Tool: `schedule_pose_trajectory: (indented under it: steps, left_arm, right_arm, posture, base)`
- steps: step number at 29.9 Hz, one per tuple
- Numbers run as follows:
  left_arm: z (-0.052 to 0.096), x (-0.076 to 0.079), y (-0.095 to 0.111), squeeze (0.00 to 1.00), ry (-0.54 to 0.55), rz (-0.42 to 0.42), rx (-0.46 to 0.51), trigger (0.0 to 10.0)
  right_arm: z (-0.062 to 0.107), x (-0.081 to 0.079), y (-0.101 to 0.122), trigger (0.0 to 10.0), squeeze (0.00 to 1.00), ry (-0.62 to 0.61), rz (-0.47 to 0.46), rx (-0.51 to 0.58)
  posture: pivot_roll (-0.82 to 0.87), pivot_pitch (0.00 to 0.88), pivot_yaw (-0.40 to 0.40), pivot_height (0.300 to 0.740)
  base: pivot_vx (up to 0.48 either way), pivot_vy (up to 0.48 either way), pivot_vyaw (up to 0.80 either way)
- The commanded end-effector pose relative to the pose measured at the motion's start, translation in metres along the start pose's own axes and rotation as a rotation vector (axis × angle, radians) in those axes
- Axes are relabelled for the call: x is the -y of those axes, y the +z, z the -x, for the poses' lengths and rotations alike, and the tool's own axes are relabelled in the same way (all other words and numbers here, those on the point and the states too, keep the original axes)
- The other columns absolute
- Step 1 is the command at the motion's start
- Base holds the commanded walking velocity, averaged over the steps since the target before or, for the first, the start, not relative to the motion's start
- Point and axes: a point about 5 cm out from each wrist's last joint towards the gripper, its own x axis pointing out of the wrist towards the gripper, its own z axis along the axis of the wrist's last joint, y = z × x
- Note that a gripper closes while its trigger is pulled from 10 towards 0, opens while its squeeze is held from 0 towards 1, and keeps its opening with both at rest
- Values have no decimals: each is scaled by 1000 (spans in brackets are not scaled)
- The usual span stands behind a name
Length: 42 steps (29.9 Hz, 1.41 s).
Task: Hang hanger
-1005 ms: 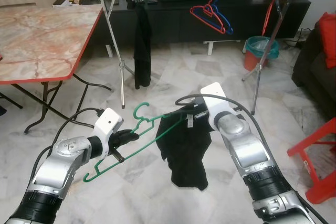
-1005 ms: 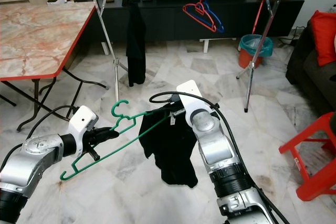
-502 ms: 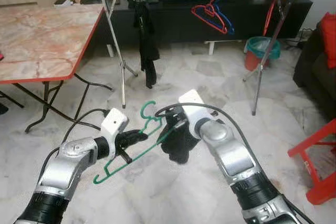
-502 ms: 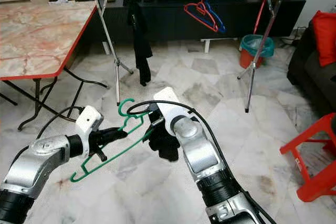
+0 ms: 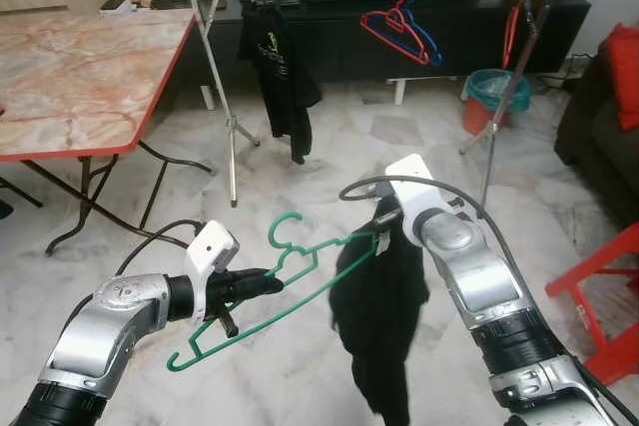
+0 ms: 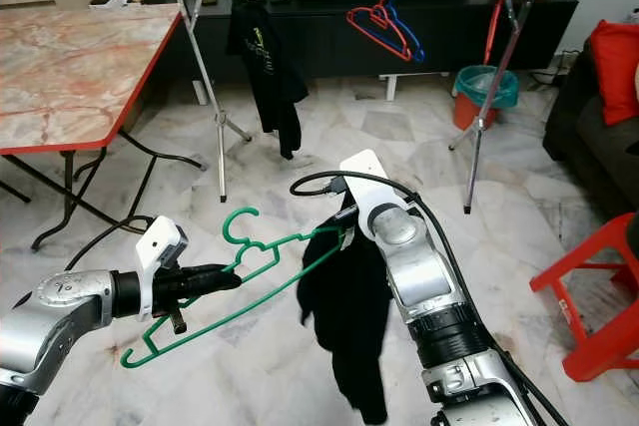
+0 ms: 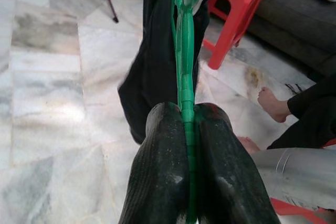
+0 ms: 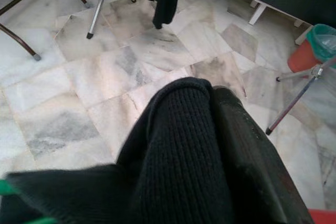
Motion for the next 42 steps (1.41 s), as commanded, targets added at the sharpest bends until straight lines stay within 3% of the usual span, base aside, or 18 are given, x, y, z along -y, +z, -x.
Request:
schedule_pose_trajectory:
  steps: [1,6,12,24,28,33,38,42]
  left_arm:
    - [-3,2,4,0,-12,-5,9,10000]
    - [-8,-12,2,0,118,-23,-8,10000]
    - [-7,-29,4,0,286,-25,-16,10000]
    - [6,-39,-1,0,366,-55,-85,10000]
    - [10,-41,-1,0,375,-60,-95,10000]
    - [5,-38,-2,0,352,-55,-90,10000]
    - [-8,-18,-7,0,187,-23,-80,10000]
    - [-13,-8,-12,0,115,-14,-107,10000]
  right_arm:
    - [1,-8,15,10000,0,36,7,56]
    - [4,-30,21,10000,0,119,-6,78]
    - [5,-38,20,10000,0,132,-7,75]
    - [1,-28,14,10000,0,73,-11,52]
    - [0,-22,13,10000,0,35,2,48]
    - [0,-28,14,10000,0,62,1,53]
    - [2,-41,25,10000,0,111,-12,103]
    - [4,-49,35,10000,0,132,-54,141]
  posture:
    - [-39,0,33,740]
    - [-40,0,33,740]
    - [-36,1,33,740]
    - [-31,8,32,740]
    - [-28,11,32,740]
    - [-27,11,32,740]
    - [-31,13,33,740]
    - [-27,11,33,740]
  base:
    - [0,0,0]
    - [0,0,0]
    - [0,0,0]
    - [0,0,0]
    - [0,0,0]
    - [0,0,0]
    - [0,0,0]
    - [0,0,0]
